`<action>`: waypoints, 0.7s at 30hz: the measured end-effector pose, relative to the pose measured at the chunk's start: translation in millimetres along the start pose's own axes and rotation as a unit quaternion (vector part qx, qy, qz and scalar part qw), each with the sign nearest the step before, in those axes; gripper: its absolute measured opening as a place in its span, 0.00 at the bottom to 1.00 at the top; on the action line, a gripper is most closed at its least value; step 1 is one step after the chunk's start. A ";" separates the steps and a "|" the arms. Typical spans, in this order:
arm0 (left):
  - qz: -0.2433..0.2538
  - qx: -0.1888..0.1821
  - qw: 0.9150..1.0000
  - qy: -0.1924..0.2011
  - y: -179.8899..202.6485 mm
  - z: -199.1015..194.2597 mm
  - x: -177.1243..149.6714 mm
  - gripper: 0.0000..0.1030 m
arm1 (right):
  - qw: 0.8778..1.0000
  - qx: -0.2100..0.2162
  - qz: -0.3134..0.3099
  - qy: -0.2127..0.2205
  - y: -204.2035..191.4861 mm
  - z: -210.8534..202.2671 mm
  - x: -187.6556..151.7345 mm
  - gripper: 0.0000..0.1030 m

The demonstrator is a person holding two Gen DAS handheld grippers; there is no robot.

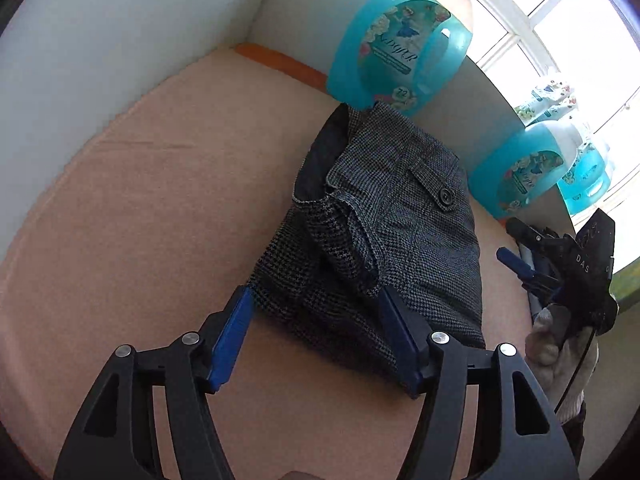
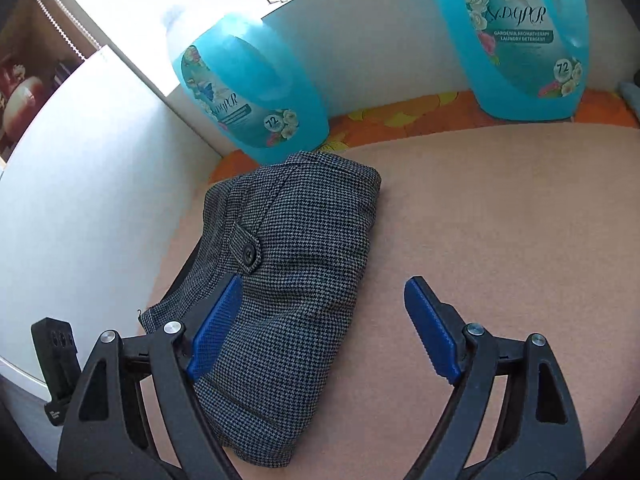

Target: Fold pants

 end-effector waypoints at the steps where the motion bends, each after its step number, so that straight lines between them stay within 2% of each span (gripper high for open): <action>1: -0.015 0.000 1.000 -0.005 -2.2 2.5 1.6 0.62 | 1.000 0.001 0.009 -0.005 3.7 7.5 3.4 0.83; 4: -0.043 0.002 0.999 -0.022 -3.8 11.2 3.0 0.62 | 0.999 0.005 0.029 -0.019 11.7 29.6 9.0 0.83; 8: -0.046 0.015 0.998 -0.026 -0.4 19.8 2.5 0.71 | 0.997 0.036 0.064 -0.035 16.3 52.5 10.4 0.83; 16: -0.085 0.014 0.996 0.025 -1.0 27.8 9.2 0.75 | 0.993 0.085 0.071 -0.039 -1.9 77.5 21.5 0.83; 18: -0.101 -0.003 0.994 0.033 -3.0 30.5 11.8 0.75 | 0.994 0.084 0.066 -0.037 -5.3 82.3 23.6 0.83; 21: -0.108 -0.028 0.993 0.047 -0.9 32.6 17.3 0.74 | 0.993 0.086 0.073 -0.034 -6.4 86.4 24.7 0.76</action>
Point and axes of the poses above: each gripper's, at about its wrist camera, not at the fingertips, and z roughly the way its jaws point, y to its right, x to its top, the point moved 10 cm from there along z, roughly the way its jaws point, and after that the axes turned 2 degrees about x, right-handed, at the moved point
